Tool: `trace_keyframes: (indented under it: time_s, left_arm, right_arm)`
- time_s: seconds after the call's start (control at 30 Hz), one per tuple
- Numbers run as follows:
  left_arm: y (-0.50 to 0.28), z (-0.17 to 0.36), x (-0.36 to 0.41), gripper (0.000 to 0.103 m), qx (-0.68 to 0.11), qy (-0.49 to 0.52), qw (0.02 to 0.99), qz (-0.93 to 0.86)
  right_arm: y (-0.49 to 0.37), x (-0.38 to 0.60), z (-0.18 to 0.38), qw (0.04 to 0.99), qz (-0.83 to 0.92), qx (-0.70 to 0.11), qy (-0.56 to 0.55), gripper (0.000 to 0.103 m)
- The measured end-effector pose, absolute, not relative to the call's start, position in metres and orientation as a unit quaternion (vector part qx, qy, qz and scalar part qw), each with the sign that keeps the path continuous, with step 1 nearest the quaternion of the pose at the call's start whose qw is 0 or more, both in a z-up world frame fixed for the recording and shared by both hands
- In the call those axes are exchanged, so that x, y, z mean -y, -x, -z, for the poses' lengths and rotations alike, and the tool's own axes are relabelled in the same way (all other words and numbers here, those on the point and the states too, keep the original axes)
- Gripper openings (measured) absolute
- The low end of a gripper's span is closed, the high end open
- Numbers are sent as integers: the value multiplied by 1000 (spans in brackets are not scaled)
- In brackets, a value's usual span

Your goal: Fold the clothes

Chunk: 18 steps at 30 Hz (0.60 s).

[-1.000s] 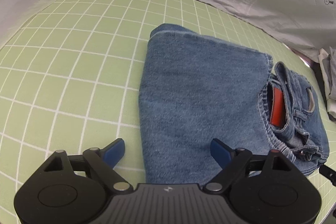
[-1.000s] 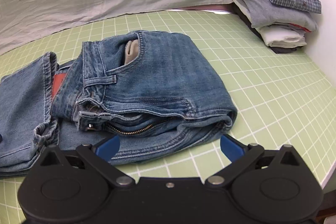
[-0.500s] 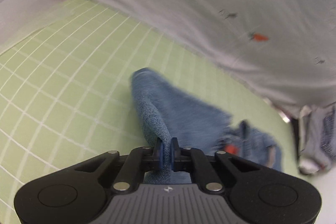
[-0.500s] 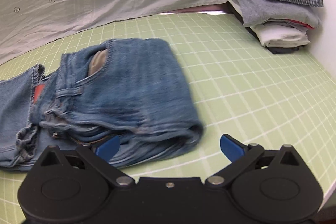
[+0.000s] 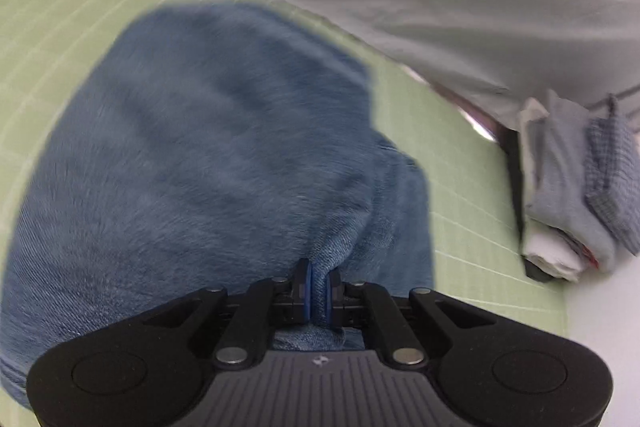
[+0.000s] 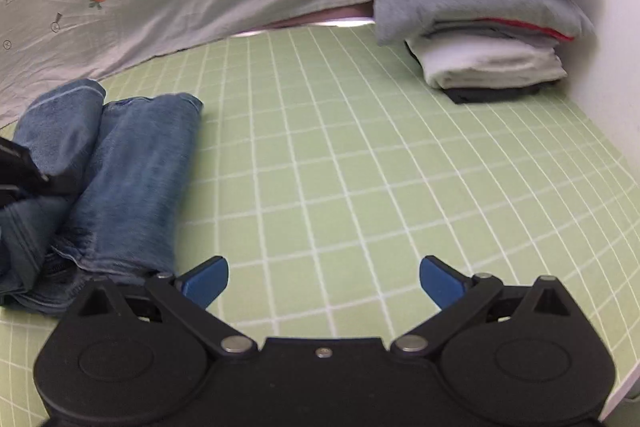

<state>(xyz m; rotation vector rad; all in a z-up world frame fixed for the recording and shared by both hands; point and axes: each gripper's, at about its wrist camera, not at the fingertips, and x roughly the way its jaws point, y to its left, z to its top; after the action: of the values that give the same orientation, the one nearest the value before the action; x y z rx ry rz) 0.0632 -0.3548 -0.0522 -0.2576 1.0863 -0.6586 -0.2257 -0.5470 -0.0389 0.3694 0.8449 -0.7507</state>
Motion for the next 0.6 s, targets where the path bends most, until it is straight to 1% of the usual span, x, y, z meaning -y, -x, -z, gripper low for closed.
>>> trace_keyframes:
  time_s: [0.1,0.17,0.2,0.23,0.27,0.3,0.33,0.4,0.47,0.5,0.6]
  left_arm:
    - [-52,74,389,10,-529,116,785,301]
    - [-47,83,406,16,-542,114,777,299]
    - [-46,80,405,26,-544,117,775,301]
    - [-45,74,405,44,-543,123,773,306]
    - [-43,66,404,55,-540,131,771,312]
    - [-40,58,403,80,-532,140,771,321]
    - [-36,48,399,87,-519,146,772,336]
    - [-30,29,389,87,-490,148,778,365]
    - [-27,13,376,92,-467,131,794,366]
    - [-27,9,368,94,-456,118,808,354]
    - [-35,13,342,95,-445,73,845,288]
  right_arm:
    - [237,549,50,822,348,-413,-178,103]
    - [239,551,53,821,343,-417,-187,103]
    - [237,553,52,822,340,-416,-190,103]
    - [233,553,50,824,338,-414,-188,103]
    - [227,553,47,829,336,-409,-181,103]
    - [221,553,43,834,333,-405,-174,103]
    - [213,552,38,840,328,-399,-166,103]
    - [198,551,27,852,318,-387,-151,103]
    - [180,545,19,865,300,-375,-145,103]
    - [169,541,17,870,291,-370,-144,103]
    - [135,528,14,884,263,-356,-150,103]
